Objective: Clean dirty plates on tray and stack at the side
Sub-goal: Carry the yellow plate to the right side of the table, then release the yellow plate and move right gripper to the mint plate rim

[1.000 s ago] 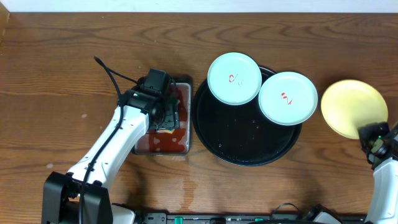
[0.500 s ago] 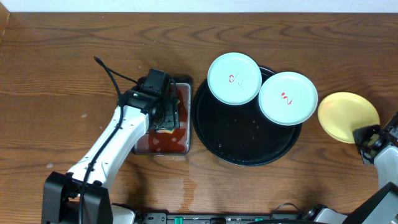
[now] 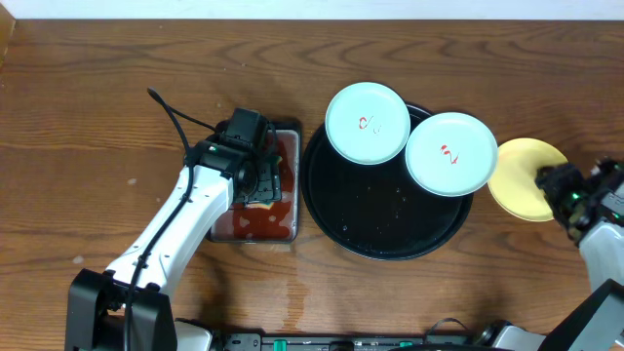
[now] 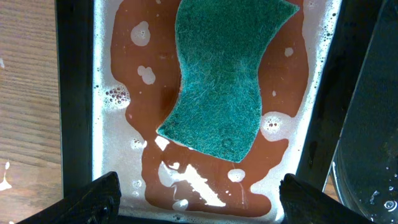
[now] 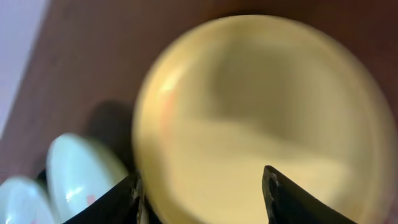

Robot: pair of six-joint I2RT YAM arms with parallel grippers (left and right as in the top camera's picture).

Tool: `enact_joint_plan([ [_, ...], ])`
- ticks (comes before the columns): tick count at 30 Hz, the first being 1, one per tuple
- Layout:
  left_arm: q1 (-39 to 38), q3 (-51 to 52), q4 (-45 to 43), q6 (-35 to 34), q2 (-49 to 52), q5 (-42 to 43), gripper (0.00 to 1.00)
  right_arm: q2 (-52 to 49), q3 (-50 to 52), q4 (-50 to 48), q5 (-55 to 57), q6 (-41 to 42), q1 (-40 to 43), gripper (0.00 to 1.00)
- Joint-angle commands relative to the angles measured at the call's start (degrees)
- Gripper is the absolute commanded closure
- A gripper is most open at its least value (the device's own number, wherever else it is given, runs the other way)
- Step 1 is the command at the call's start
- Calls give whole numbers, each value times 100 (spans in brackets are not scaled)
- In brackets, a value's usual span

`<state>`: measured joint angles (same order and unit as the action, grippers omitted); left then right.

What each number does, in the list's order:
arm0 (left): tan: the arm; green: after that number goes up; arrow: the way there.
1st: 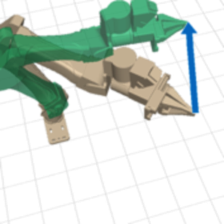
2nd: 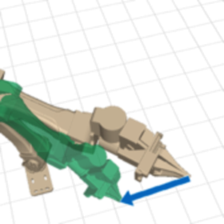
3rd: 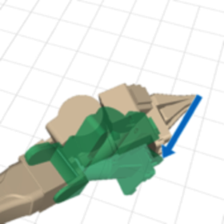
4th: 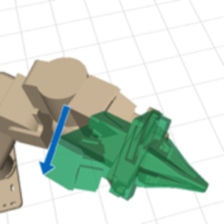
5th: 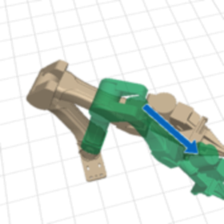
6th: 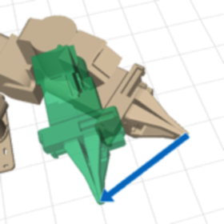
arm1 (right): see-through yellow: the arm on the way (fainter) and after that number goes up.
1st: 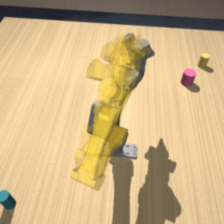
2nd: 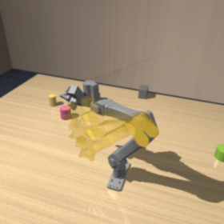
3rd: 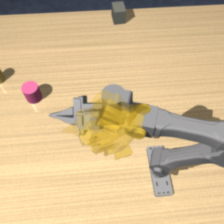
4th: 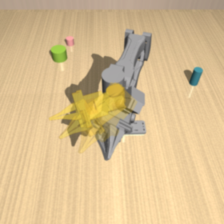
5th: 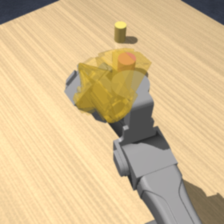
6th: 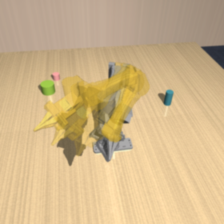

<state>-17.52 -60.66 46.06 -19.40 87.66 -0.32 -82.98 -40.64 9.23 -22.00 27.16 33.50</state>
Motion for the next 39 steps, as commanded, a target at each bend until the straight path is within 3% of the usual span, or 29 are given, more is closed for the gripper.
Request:
enact_joint_plan([
  [1, 9, 55, 13, 24, 11, -9, 18, 9, 0, -223, -472, -857, -474, 42],
  [6, 9, 55, 17, 4, 11, -7, 18, -7, 0, -352, 424, -1204, -1263, 34],
  [11, 9, 55, 17, 4, 11, -7, 17, -149, 0, -352, 1318, -1202, -1797, 36],
  [15, 9, 55, 17, 4, 11, -9, 18, -365, 0, -459, 1403, -1200, -1941, 50],
  [20, 9, 55, 15, 4, 11, -9, 17, -710, 0, -546, 1401, -1200, -2006, 60],
  [29, 9, 55, 17, 4, 11, -7, 17, -778, 0, -544, 1261, -1200, -2009, 95],
  [39, 9, 55, 17, 4, 11, -7, 18, -476, -2, -293, 221, -1202, -2004, 99],
])
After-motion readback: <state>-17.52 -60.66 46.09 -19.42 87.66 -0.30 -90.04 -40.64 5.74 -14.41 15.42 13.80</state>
